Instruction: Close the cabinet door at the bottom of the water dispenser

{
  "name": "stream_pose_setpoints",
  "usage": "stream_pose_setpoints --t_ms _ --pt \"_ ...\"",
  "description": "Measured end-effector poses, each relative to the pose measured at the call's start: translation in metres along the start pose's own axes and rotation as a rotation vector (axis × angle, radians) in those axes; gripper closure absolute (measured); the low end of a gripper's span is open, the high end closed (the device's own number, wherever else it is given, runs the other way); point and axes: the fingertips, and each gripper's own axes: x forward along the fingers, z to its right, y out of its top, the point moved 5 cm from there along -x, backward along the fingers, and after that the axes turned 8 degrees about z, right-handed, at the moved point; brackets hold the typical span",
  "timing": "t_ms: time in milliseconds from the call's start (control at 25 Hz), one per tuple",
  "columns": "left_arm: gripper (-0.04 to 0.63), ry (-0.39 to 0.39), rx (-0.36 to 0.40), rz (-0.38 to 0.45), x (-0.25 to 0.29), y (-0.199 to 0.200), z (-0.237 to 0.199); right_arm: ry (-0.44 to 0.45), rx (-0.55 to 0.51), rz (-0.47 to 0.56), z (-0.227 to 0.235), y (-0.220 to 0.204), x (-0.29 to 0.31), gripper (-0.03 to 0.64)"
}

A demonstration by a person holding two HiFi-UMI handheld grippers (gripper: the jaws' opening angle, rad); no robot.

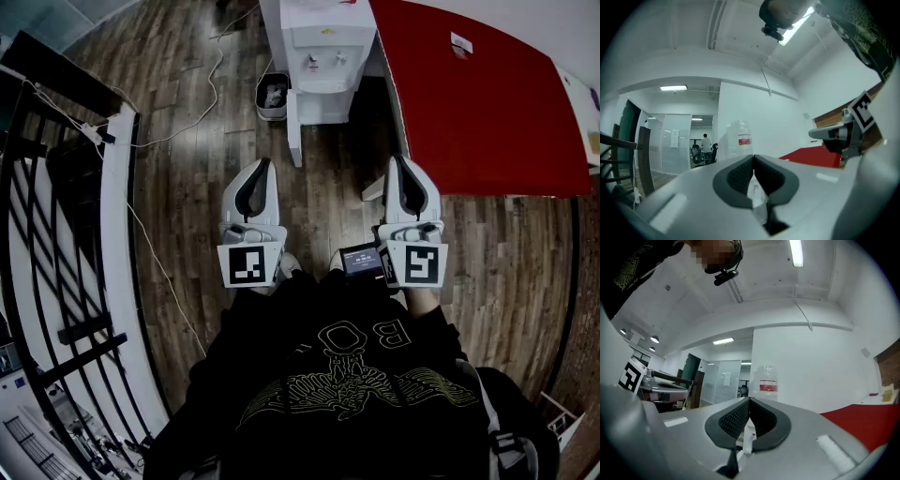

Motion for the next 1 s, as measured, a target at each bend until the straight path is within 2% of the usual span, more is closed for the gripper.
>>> stream_pose_setpoints --t_ms 240,640,840,1000 --pt "0.588 -0.002 -0.008 -0.02 0.01 0.0 0.017 -0.017 0.009 -0.048 0.021 -0.007 -0.005 0.618" --pt "0.588 0.023 0.003 -0.03 0.029 -0.005 0.04 0.055 0.079 -0.008 0.047 -0.014 0.01 0.618" --pt "0.588 0.047 -0.02 -0.035 0.043 -0.017 0.038 0.055 0.07 -0.042 0.051 -0.028 0.022 0.618" --pt "0.589 0.063 -0.014 -0.035 0.067 -0.03 0.013 0.034 0.074 -0.06 0.051 -0.04 0.049 0.618"
